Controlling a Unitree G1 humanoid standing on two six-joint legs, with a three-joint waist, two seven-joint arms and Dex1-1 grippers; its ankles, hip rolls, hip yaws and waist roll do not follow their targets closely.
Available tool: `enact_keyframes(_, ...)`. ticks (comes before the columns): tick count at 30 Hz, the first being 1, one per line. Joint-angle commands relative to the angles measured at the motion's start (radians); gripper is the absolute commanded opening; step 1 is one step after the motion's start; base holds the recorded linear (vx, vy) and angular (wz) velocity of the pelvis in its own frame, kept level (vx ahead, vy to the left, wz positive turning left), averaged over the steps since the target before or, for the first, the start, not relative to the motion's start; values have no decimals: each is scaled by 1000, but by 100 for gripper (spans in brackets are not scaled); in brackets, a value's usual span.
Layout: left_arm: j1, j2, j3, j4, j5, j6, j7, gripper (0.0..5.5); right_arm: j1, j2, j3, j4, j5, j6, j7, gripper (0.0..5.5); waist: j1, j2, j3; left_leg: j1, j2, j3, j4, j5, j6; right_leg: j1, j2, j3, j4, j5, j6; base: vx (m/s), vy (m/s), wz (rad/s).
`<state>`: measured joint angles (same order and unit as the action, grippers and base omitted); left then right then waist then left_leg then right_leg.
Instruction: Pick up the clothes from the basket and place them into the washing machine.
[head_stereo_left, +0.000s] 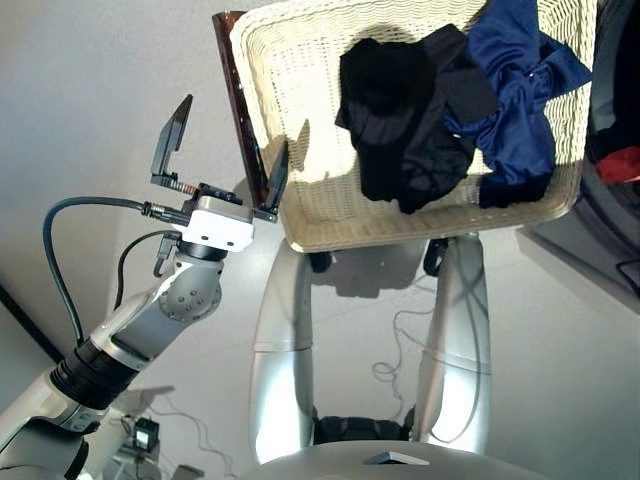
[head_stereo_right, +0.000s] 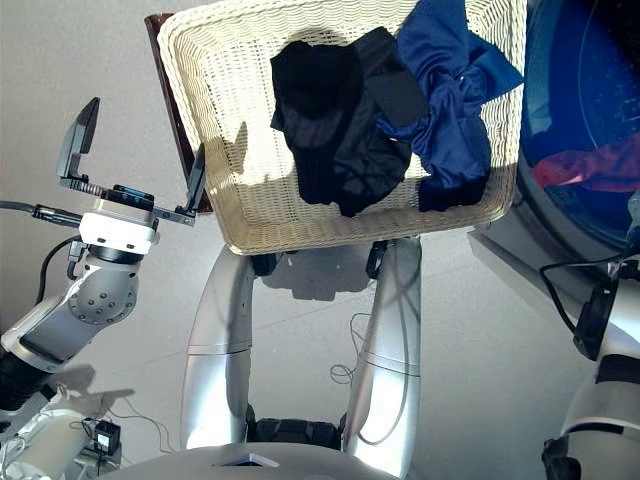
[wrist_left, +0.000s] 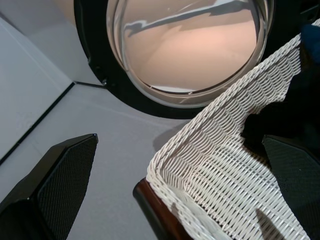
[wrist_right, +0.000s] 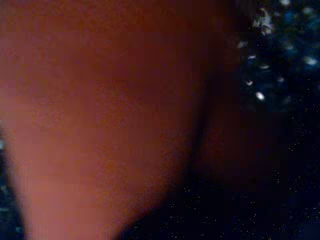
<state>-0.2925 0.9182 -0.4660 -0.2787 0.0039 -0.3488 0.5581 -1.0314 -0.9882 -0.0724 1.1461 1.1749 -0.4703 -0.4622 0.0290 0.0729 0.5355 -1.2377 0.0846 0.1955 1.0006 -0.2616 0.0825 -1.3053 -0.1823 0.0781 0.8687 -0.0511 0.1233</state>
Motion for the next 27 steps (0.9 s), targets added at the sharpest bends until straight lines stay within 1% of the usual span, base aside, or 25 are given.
enact_keyframes(1,51,-55,32,-68,-16,-52,-7,550,59,-38,53,-144,-7,-58,44,550,-16,12,-16,64,42,-103,-195,129,-163,67,3,-54,-29,-47,-13,70,11,-16)
enact_keyframes(2,51,-60,36,-64,-17,-51,-10,550,78,-20,44,-174,-12,-68,42,550,-16,10,-16,80,41,-106,-201,111,-168,80,4,-52,-30,-64,-8,-94,30,-20)
enact_keyframes(3,53,-64,37,-63,-14,-51,-12,550,103,5,41,-203,-24,-74,41,550,-18,9,-16,73,41,-98,-214,137,-160,75,3,-54,-46,-39,-14,74,18,-30)
enact_keyframes(4,53,-64,42,-60,-11,-50,-10,550,119,22,36,-229,-32,-83,37,550,-17,9,-16,88,40,-102,-216,116,-165,85,6,-50,-43,-61,-10,-96,22,-25)
enact_keyframes(5,54,-66,43,-57,-10,-49,-9,550,138,41,31,-251,-38,-89,32,550,-19,7,-16,78,39,-96,-224,140,-158,79,5,-54,-56,-36,-16,78,4,-29)
enact_keyframes(6,54,-71,47,-52,-8,-46,-7,550,149,61,33,-279,-50,-92,29,550,-17,7,-16,93,39,-101,-223,118,-164,90,9,-50,-51,-59,-12,-97,13,-40)
enact_keyframes(7,58,-77,51,-47,-6,-43,-4,550,167,89,33,-316,-58,-100,27,550,-19,5,-16,83,40,-93,-230,142,-157,82,8,-52,-63,-33,-18,82,-1,-48)
enact_keyframes(8,56,-81,55,-45,-7,-43,-1,550,177,108,28,-343,-62,-112,21,550,-18,4,-16,99,40,-98,-232,119,-162,96,10,-50,-59,-56,-14,-94,5,-60)
enact_keyframes(9,56,-85,55,-44,-5,-42,2,550,191,129,29,-371,-67,-117,19,550,-20,2,-16,89,40,-91,-239,144,-156,88,9,-51,-73,-31,-19,0,0,0)
enact_keyframes(12,58,-101,63,-34,2,-33,13,550,244,194,36,-475,-100,-133,9,550,-25,-2,-16,93,41,-89,-255,151,-154,93,9,-53,-92,-22,-19,-32,4,-26)
enact_keyframes(16,61,-123,69,-27,24,-15,36,550,340,314,52,-656,-143,-164,-6,550,-34,-9,-16,100,42,-85,-272,157,-152,99,13,-49,-114,-13,-20,0,0,0)
enact_keyframes(20,63,-137,69,-23,44,-11,55,550,437,400,101,-788,-185,-158,25,550,-41,-14,-16,109,43,-81,-293,165,-149,104,16,-50,-134,-3,-18,22,-3,-6)
enact_keyframes(21,65,-138,68,-21,49,-8,58,550,460,417,121,-823,-204,-152,29,550,-41,-16,-16,126,44,-84,-289,137,-155,119,18,-49,-126,-30,-13,86,-16,-20)
enact_keyframes(25,75,-138,60,-11,85,-8,72,550,581,451,211,-940,-321,-105,68,550,-49,-23,-16,140,48,-77,-311,145,-152,131,17,-50,-147,-20,-10,21,-5,-7)
enact_keyframes(27,85,-138,55,-8,109,-5,76,550,639,474,248,-972,-338,-93,97,550,-51,-24,-16,147,49,-76,-315,142,-151,137,17,-51,-151,-19,-9,0,0,0)
